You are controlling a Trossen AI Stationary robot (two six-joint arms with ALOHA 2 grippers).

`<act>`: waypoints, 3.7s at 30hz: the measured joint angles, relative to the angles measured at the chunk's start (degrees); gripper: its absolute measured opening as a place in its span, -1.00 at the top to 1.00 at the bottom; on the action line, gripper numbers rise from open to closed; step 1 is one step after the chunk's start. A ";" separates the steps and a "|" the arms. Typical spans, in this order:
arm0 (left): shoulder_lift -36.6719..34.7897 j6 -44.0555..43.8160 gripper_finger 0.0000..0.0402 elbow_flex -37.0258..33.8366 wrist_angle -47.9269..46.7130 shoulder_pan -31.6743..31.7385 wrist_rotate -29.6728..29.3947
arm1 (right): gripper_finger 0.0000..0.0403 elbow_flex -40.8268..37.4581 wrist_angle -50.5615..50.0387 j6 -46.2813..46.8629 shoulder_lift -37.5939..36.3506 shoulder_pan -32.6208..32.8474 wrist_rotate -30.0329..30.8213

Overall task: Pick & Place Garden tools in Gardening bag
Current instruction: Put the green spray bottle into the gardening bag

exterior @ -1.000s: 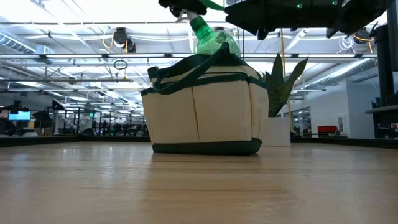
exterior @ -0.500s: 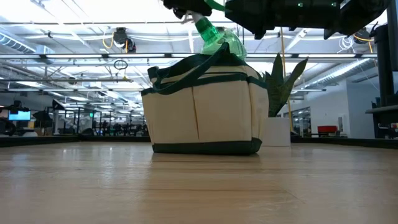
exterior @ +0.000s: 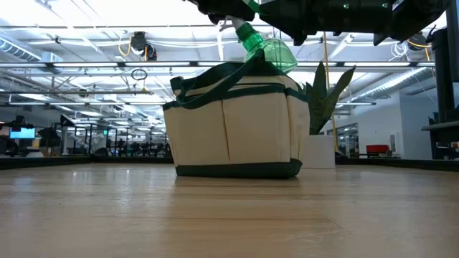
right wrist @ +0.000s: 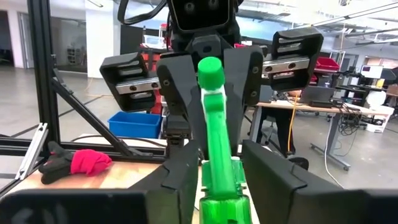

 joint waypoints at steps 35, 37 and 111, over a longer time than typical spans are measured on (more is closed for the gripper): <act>0.00 -7.27 0.57 0.00 -0.13 -0.02 -1.14 | 0.83 -0.02 -3.14 4.15 0.00 -0.09 0.48; -0.02 -7.81 0.56 0.00 -0.89 0.00 -1.51 | 0.83 -0.02 -4.76 4.56 0.00 -0.09 1.23; -13.79 -19.85 0.56 0.04 -34.39 -6.60 -34.21 | 0.85 12.22 -25.20 26.83 5.77 7.06 15.34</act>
